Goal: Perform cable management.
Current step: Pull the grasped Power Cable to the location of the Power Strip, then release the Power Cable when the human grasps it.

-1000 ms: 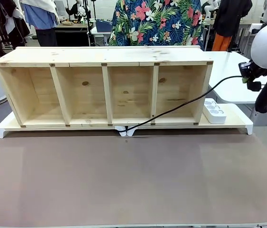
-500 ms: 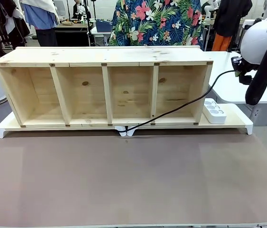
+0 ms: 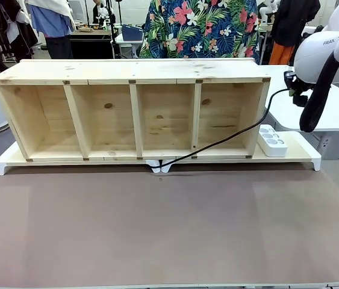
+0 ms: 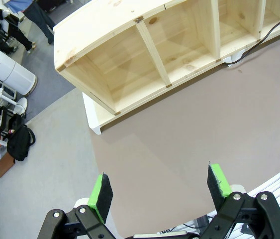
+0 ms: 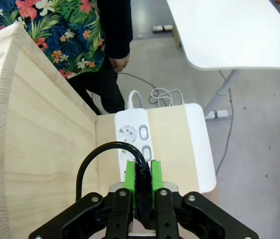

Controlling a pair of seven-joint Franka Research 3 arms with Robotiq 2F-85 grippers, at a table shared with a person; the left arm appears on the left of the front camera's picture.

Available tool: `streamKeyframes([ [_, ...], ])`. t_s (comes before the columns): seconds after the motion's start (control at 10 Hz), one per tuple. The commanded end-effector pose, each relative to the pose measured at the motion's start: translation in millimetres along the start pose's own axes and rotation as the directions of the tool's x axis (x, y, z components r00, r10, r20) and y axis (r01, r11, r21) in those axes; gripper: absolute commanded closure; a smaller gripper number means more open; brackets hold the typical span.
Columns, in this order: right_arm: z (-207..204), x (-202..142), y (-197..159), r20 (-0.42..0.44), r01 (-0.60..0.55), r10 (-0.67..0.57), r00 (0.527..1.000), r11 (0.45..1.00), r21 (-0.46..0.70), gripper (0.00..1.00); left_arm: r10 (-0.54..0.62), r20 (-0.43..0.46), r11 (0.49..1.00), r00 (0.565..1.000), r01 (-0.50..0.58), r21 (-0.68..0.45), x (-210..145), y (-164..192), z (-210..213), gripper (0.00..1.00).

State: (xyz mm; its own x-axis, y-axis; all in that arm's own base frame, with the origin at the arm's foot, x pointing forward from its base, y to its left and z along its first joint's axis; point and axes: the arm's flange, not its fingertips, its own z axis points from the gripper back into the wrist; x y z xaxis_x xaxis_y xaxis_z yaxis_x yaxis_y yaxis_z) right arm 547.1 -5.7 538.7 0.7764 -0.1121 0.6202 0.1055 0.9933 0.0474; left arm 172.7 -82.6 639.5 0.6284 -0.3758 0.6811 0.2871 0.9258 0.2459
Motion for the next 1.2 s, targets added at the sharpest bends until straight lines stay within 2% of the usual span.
streamKeyframes([
  [0.0, -7, 10, 8, 0.03, 0.018, -0.018, 0.999, 1.0, 0.002, 0.85, -0.003, 0.01, 1.0, 1.0, 0.003, -0.003, 1, 1, -1, 0.0],
  [0.2, -4, 6, 13, 0.034, 0.008, -0.008, 0.999, 1.0, 0.0, 0.85, -0.003, 0.01, 1.0, 1.0, 0.003, -0.003, 1, 1, -1, 0.0],
  [0.3, -5, 1, 3, -0.004, -0.003, 0.004, 1.0, 1.0, 0.003, 0.85, -0.003, 0.01, 1.0, 1.0, 0.003, -0.003, 1, 1, -1, 0.0],
  [1.1, -5, 1, 3, -0.004, -0.003, 0.004, 1.0, 1.0, 0.003, 0.85, -0.003, 0.01, 1.0, 1.0, 0.003, -0.003, 1, 1, -1, 0.0],
])
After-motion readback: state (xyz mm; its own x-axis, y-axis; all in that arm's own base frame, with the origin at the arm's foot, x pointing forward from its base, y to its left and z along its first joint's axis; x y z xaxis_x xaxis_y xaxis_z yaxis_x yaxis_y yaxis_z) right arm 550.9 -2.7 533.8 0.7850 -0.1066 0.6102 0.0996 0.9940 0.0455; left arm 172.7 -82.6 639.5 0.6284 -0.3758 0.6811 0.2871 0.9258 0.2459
